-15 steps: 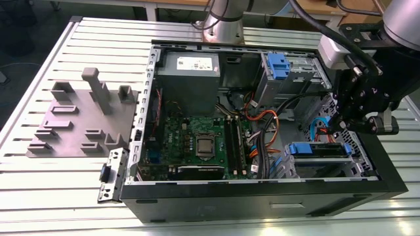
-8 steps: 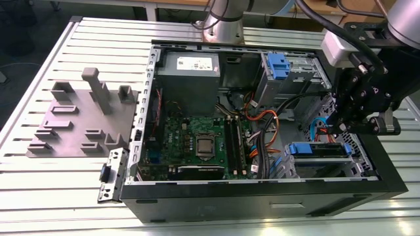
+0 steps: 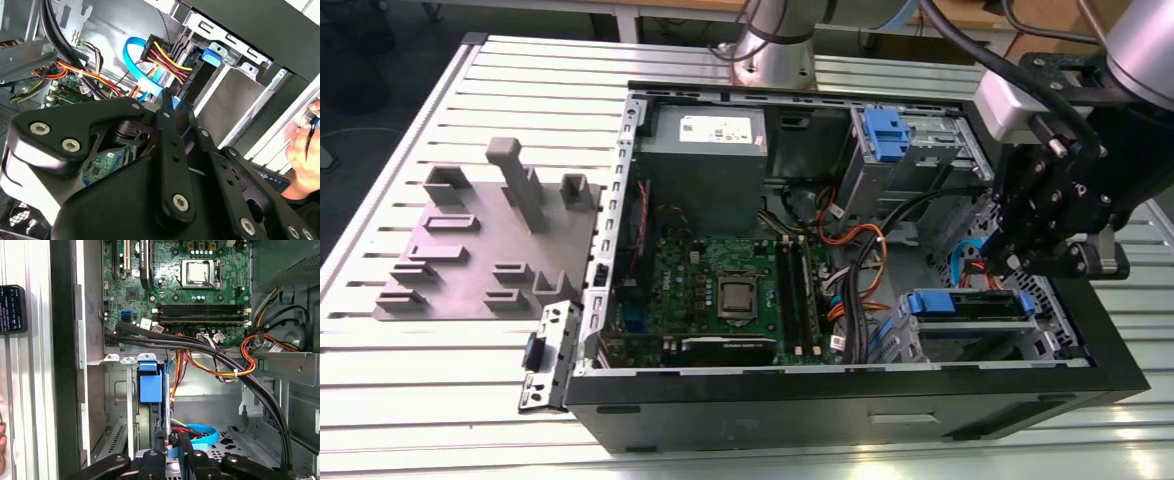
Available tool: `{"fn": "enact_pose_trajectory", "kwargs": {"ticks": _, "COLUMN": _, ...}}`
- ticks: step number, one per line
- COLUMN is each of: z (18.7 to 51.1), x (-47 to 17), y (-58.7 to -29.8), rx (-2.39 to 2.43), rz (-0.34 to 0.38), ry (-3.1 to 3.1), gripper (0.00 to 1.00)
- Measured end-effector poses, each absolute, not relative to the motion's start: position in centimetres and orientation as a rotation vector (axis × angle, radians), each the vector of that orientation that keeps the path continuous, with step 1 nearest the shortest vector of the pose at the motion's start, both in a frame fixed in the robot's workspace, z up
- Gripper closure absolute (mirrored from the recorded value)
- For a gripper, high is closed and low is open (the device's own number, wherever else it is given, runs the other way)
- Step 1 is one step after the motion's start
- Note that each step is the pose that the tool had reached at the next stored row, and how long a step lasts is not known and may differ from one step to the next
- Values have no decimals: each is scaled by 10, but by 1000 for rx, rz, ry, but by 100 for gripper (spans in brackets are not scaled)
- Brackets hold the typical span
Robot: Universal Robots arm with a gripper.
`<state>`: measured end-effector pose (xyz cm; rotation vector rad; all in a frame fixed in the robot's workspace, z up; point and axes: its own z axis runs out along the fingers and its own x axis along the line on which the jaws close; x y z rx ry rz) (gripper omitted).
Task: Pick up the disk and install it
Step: 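Insert the second disk wire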
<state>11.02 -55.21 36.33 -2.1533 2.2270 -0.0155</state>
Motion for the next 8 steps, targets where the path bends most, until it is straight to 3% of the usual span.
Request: {"fn": "enact_pose_trajectory", "kwargs": {"ticks": 8, "z": 357, "x": 111, "y": -552, "rx": -2153, "rz": -16, "ry": 2227, "gripper": 76}}
